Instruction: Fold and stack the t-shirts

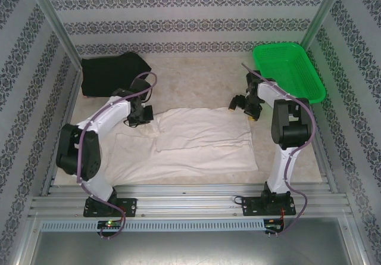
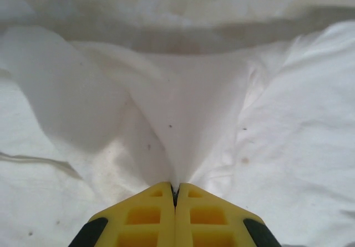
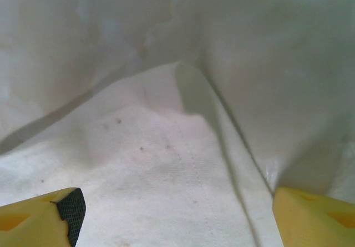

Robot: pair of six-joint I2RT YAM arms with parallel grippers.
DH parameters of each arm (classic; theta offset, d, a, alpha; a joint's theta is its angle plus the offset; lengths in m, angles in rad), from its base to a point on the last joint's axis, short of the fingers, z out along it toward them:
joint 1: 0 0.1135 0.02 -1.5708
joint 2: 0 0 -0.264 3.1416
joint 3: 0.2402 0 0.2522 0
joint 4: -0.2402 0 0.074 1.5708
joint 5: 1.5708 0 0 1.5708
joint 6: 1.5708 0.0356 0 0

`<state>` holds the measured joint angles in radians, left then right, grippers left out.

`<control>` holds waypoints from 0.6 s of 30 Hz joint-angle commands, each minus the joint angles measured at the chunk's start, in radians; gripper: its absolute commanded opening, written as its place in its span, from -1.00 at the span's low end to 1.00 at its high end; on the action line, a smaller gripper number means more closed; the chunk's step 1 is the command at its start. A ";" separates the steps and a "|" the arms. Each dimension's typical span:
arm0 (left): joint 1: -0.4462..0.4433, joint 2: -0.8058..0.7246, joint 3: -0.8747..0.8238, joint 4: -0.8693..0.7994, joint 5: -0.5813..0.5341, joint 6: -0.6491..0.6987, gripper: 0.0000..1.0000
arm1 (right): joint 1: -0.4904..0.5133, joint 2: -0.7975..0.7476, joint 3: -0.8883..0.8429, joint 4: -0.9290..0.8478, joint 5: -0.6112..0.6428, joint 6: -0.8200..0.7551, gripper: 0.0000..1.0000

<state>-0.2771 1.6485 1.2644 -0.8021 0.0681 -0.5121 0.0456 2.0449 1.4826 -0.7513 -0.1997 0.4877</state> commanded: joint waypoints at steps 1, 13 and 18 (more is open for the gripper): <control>0.041 -0.062 0.025 -0.055 -0.009 -0.015 -0.98 | -0.005 0.023 0.070 -0.008 -0.003 0.010 0.76; 0.125 -0.125 0.035 -0.014 0.098 -0.037 -1.00 | 0.023 0.131 0.218 -0.080 0.045 -0.010 0.70; 0.127 -0.113 0.029 0.010 0.125 -0.043 -1.00 | 0.041 0.165 0.260 -0.096 0.094 -0.008 0.62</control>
<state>-0.1616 1.5383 1.2854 -0.8032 0.1642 -0.5354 0.0731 2.1906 1.7027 -0.8036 -0.1589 0.4904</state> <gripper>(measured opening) 0.052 0.817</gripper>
